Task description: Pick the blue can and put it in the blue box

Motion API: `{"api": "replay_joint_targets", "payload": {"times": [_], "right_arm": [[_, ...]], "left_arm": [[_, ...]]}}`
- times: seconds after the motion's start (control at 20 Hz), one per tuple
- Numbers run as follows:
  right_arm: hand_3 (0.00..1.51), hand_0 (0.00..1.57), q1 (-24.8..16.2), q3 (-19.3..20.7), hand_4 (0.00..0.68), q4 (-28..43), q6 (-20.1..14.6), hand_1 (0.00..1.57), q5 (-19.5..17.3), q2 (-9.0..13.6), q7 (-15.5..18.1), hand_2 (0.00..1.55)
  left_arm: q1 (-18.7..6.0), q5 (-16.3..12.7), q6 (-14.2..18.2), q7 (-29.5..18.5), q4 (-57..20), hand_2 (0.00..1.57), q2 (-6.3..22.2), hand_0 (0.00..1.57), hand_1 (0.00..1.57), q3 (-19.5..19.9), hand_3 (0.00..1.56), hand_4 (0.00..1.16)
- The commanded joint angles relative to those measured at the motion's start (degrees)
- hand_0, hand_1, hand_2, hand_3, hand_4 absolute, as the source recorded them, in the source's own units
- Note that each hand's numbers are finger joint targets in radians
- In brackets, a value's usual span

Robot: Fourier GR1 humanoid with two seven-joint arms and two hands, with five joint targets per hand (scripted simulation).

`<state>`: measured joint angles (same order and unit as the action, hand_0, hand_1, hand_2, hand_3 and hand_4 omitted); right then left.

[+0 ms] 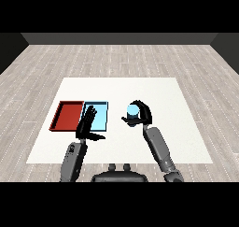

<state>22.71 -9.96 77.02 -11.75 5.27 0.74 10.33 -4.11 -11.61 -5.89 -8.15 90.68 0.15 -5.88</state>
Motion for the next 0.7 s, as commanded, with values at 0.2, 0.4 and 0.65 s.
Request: {"api": "replay_joint_targets", "payload": {"times": [0.2,0.4,0.65], "right_arm": [[1.43,1.45,3.2,-0.7,0.614,3.3,-1.6,1.45,-0.7,-0.7,-5.4,1.46],[1.43,1.45,5.3,0.7,0.621,-2.6,1.2,1.45,-1.0,-0.7,-0.6,1.46],[1.43,1.44,7.8,0.9,0.606,-6.2,1.9,1.44,-0.5,-0.7,0.9,1.45]], "left_arm": [[-7.4,-0.5,5.8,3.8,-6.0,0.0,-0.1,0.0,0.0,-4.5,0.0,0.0],[-10.0,0.5,10.8,3.1,-9.6,0.0,-0.1,0.0,0.0,-8.1,0.0,0.0],[-10.8,2.4,10.6,0.2,-12.7,0.0,-0.1,0.0,0.0,-9.0,0.0,0.0]]}}
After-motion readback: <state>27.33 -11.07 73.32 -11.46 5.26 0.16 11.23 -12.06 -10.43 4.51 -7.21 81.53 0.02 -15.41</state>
